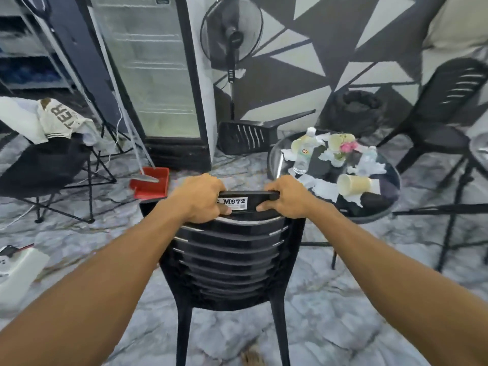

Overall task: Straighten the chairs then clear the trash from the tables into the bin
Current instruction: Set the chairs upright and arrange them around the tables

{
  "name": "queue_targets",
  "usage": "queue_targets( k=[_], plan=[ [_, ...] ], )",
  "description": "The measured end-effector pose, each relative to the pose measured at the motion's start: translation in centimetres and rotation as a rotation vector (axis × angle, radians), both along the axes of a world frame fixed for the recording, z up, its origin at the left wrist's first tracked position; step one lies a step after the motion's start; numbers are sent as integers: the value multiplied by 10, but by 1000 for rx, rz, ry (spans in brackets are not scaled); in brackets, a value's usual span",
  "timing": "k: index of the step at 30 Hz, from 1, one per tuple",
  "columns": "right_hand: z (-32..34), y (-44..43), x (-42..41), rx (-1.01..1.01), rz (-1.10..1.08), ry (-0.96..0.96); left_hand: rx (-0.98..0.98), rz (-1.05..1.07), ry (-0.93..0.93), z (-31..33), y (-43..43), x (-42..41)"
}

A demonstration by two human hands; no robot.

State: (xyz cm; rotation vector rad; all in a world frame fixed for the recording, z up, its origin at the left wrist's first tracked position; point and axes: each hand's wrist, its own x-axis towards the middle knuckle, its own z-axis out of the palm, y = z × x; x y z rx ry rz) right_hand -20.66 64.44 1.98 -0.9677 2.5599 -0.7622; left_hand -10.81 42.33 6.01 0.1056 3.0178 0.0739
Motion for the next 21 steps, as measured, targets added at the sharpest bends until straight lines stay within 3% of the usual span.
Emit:
queue_targets(
  k=[13, 21],
  plan=[
    [3, 224, 72, 50, -171, 83, 142, -238, 131, -30, 206, 30],
    [-31, 362, 68, 36, -128, 209, 70, -243, 192, -58, 342, 29]
  ],
)
